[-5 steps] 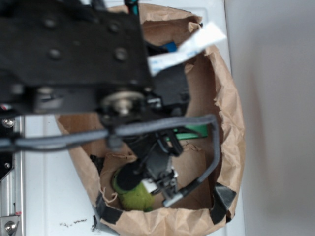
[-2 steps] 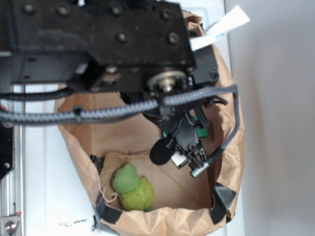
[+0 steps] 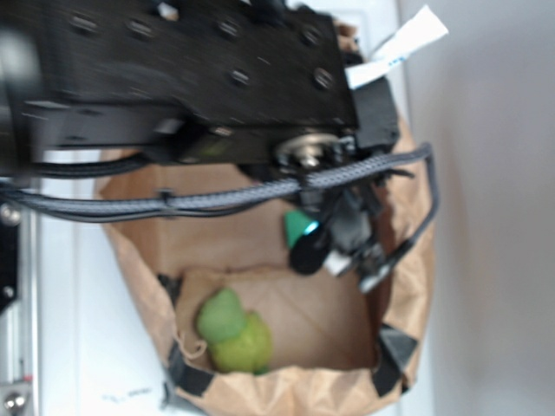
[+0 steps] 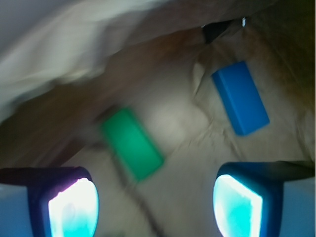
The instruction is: Grab the blue block.
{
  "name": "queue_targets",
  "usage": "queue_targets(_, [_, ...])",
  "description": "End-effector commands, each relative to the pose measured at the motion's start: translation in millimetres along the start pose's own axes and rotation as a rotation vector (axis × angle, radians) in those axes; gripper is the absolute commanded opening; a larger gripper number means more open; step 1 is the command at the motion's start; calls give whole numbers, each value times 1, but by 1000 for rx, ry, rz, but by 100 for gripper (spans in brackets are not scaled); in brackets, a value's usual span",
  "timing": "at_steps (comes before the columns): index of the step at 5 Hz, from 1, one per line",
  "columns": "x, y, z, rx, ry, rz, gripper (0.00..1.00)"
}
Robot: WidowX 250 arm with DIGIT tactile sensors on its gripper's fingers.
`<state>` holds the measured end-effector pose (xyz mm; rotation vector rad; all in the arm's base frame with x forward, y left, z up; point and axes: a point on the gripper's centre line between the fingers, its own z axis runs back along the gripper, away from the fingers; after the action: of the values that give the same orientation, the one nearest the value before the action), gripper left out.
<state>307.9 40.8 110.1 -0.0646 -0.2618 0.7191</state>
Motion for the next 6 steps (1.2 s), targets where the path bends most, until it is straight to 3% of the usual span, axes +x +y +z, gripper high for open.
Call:
queue_targets(1, [52,27,-29,106,-147,38,100])
queue_targets(2, [51,42,-20,122,-116,11,100])
queue_targets(3, [44,50,-5,98,-78,-19,100])
queue_targets(4, [49,51,3,87,-82,-5,100])
queue_targets(6, [72,75,-13,190,-141,17,100])
